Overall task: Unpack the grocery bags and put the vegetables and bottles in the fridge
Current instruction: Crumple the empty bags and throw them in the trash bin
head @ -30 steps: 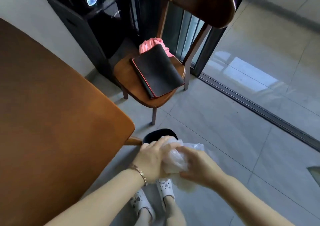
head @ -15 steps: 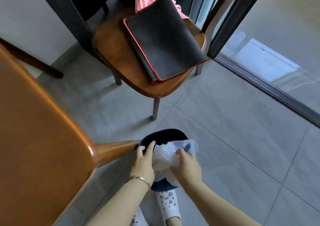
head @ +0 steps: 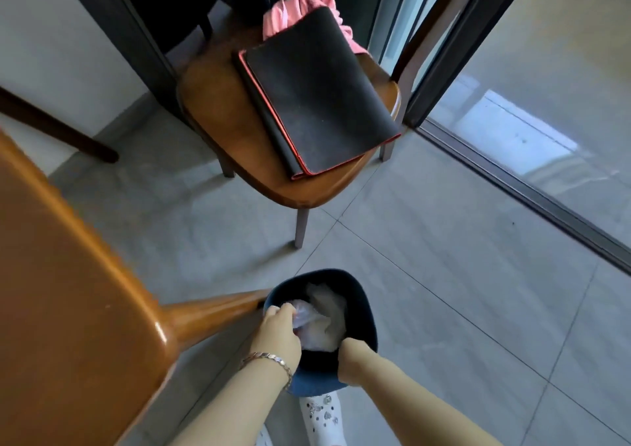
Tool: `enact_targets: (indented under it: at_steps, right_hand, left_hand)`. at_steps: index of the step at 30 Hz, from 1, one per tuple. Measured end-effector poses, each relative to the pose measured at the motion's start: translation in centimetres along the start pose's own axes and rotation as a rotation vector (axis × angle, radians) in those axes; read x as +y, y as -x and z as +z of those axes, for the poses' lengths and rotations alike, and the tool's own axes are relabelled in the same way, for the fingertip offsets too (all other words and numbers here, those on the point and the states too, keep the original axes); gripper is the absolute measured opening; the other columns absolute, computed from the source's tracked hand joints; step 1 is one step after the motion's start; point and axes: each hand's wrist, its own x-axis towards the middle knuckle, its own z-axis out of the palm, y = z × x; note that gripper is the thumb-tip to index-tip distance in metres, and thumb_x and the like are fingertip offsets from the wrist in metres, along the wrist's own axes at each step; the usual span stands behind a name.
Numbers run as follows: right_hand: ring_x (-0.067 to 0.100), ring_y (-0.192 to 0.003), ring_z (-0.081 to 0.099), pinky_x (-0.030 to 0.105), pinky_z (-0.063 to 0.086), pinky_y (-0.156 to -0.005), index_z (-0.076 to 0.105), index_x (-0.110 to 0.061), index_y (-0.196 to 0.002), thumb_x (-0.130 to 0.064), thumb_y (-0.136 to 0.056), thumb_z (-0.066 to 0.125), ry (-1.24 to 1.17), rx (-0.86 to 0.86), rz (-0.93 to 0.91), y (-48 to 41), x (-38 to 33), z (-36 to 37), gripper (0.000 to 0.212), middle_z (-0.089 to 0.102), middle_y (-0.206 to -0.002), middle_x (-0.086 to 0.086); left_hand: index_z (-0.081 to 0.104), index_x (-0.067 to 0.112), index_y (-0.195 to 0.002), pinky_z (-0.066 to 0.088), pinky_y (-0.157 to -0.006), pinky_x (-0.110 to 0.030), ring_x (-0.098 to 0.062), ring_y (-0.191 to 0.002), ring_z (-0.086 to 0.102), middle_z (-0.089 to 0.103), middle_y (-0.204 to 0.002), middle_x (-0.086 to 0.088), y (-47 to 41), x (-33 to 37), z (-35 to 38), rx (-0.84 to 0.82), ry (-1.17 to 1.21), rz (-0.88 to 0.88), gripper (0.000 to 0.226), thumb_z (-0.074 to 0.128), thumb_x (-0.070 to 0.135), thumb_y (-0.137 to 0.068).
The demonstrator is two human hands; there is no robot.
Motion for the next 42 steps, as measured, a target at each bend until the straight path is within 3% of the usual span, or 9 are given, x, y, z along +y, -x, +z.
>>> enact_targets:
  at_steps: [5,9,15,25,29,33,36,39,42]
  right_hand:
    - [0.03,-0.092,0.054,0.029,0.042,-0.075,0.058,0.003,-0.118,-0.005,-0.09,0.046,0.087,0.043,-0.005,9.2,-0.7,-5.1,0.032,0.061,-0.109,0.019]
    - [0.026,-0.084,0.048,0.025,0.036,-0.06,0.053,-0.004,-0.093,-0.005,-0.091,0.041,0.147,0.189,-0.082,17.9,-2.5,-10.2,0.012,0.054,-0.085,0.013]
    - [0.028,-0.115,0.055,0.033,0.047,-0.097,0.054,-0.006,-0.128,-0.014,-0.096,0.044,0.21,0.316,-0.252,31.4,-7.6,-14.8,0.035,0.057,-0.126,0.013]
    - [0.022,-0.114,0.054,0.022,0.041,-0.088,0.061,-0.008,-0.121,-0.017,-0.097,0.045,0.368,0.401,-0.749,44.0,-24.6,-7.9,0.03,0.057,-0.125,0.006]
    - [0.02,-0.109,0.057,0.026,0.046,-0.09,0.058,-0.018,-0.123,-0.023,-0.095,0.047,0.456,0.341,-0.8,45.3,-31.2,-1.1,0.031,0.058,-0.126,0.002]
    - [0.019,-0.109,0.058,0.025,0.044,-0.088,0.057,-0.021,-0.122,-0.025,-0.094,0.045,0.558,0.302,-0.809,45.8,-36.7,5.8,0.031,0.058,-0.125,-0.001]
    - [0.019,-0.109,0.057,0.027,0.046,-0.089,0.057,-0.021,-0.122,-0.025,-0.094,0.044,0.572,0.258,-0.786,45.2,-39.5,10.4,0.031,0.058,-0.124,-0.001]
    - [0.018,-0.108,0.058,0.028,0.048,-0.091,0.055,-0.022,-0.124,-0.025,-0.094,0.045,0.533,0.246,-0.75,44.2,-40.8,13.9,0.032,0.058,-0.124,0.0]
    - [0.015,-0.116,0.052,0.027,0.045,-0.095,0.042,-0.023,-0.137,-0.03,-0.092,0.054,0.476,0.301,-0.767,43.9,-40.9,15.9,0.048,0.045,-0.137,0.001]
  left_hand:
    - [0.051,0.015,-0.119,0.044,-0.092,-0.028,-0.025,-0.11,0.055,0.05,-0.126,-0.006,6.3,5.4,-5.2,-0.037,-0.03,0.007,0.029,0.042,0.008,-0.092]
    - [0.055,0.022,-0.114,0.047,-0.091,-0.03,-0.025,-0.107,0.057,0.059,-0.119,-0.004,13.2,9.7,-10.2,0.022,-0.024,0.034,0.028,0.041,0.011,-0.092]
    - [0.059,0.019,-0.111,0.044,-0.09,-0.028,-0.025,-0.109,0.056,0.06,-0.118,-0.003,24.8,10.6,-17.9,0.225,0.116,0.119,0.023,0.043,0.017,-0.094]
    - [0.06,0.019,-0.115,0.039,-0.098,-0.033,-0.023,-0.112,0.054,0.055,-0.125,0.0,41.2,-11.5,-23.0,0.928,0.134,-0.116,0.028,0.052,0.015,-0.089]
    - [0.036,0.022,-0.141,0.022,-0.111,-0.049,-0.033,-0.139,0.022,0.021,-0.152,-0.011,46.7,-23.4,-22.1,1.205,0.081,-0.459,0.072,0.069,0.035,-0.079]
    - [-0.003,0.034,-0.148,0.01,-0.11,-0.061,-0.041,-0.142,-0.011,-0.021,-0.154,-0.011,50.2,-34.1,-20.6,0.954,0.115,-0.773,0.111,0.065,0.068,-0.067]
    - [0.014,0.046,-0.144,0.023,-0.108,-0.059,-0.044,-0.141,-0.007,-0.027,-0.152,-0.008,50.1,-40.2,-20.1,0.736,0.359,-0.816,0.09,0.068,0.059,-0.073]
    - [0.052,0.027,-0.129,0.045,-0.099,-0.041,-0.037,-0.121,0.047,0.023,-0.148,-0.018,49.0,-43.8,-19.3,0.64,0.877,-0.676,0.054,0.07,0.015,-0.079]
    - [0.062,0.012,-0.118,0.05,-0.073,-0.027,-0.022,-0.085,0.059,0.062,-0.104,-0.007,48.6,-44.0,-18.6,0.642,1.137,-0.549,0.041,0.055,-0.008,-0.082]
